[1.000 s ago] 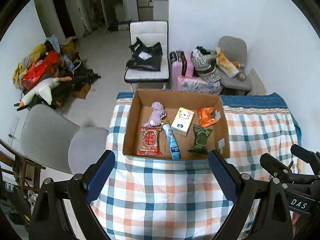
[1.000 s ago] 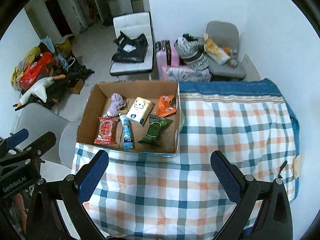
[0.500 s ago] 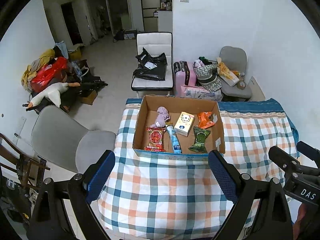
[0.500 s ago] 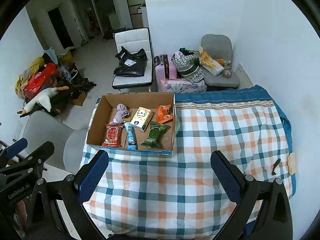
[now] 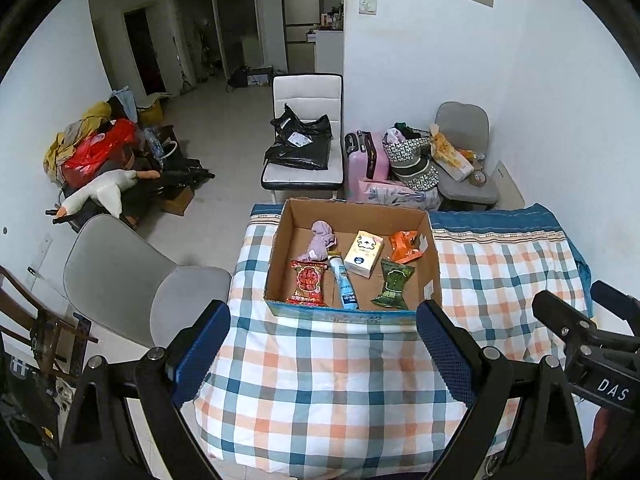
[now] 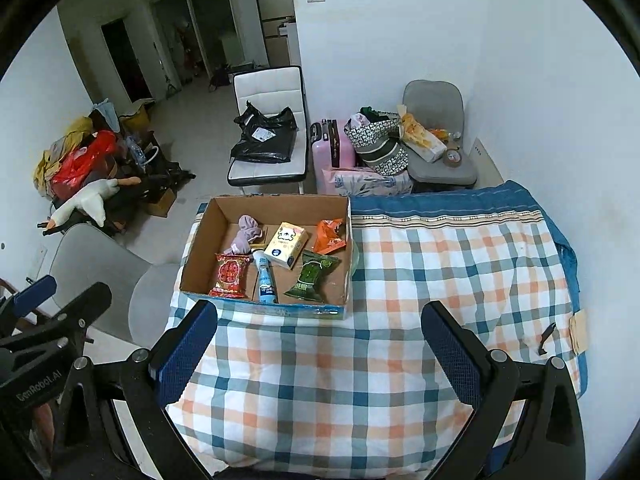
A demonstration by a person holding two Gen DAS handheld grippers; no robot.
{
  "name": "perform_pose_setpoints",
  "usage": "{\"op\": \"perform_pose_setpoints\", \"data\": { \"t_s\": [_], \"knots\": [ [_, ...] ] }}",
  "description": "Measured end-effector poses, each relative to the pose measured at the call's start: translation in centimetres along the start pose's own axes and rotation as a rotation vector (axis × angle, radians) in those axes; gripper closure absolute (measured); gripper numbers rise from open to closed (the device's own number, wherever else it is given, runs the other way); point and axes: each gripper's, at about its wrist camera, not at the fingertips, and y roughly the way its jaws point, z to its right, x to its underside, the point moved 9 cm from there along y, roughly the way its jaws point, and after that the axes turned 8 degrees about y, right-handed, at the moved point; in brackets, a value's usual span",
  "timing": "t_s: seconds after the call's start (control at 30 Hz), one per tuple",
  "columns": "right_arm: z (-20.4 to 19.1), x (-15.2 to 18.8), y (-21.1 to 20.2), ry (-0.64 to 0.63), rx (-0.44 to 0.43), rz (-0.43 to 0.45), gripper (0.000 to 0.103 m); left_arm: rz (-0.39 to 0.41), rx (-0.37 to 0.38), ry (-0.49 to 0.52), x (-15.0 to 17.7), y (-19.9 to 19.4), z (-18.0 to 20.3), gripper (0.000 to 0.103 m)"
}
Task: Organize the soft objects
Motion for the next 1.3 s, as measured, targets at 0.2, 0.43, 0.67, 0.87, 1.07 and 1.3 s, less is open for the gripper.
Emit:
{"op": "perform_pose_setpoints", "data": {
  "t_s": [0.2, 0.43, 0.67, 0.87, 1.07, 1.3],
  "knots": [
    [0.0, -0.4, -0.4, -0.004, 0.005, 0.009, 0.000, -0.004, 0.001, -0.004, 0.1, 0.1, 0.0, 0.008],
    [0.0, -0.7, -0.6, -0.003, 0.009, 0.013, 0.000, -0.005, -0.002, -0.006, 0.2, 0.1, 0.0, 0.008],
    [0.1, -0.8, -0.5, -0.006, 0.019, 0.016, 0.000, -0.008, 0.000, -0.008, 0.4, 0.1, -0.1, 0.008],
    [0.2, -0.8, -0.5, -0.003, 0.018, 0.018, 0.000, -0.007, -0.003, -0.013, 0.5, 0.2, -0.1, 0.008],
    [0.4, -1.1, -0.6, 0.001, 0.026, 0.025, 0.000, -0.003, -0.012, -0.012, 0.6, 0.2, -0.3, 0.008],
    [0.4, -1.2, -0.6, 0.002, 0.027, 0.028, 0.000, -0.003, -0.014, -0.021, 0.4, 0.0, -0.3, 0.008]
  ]
}}
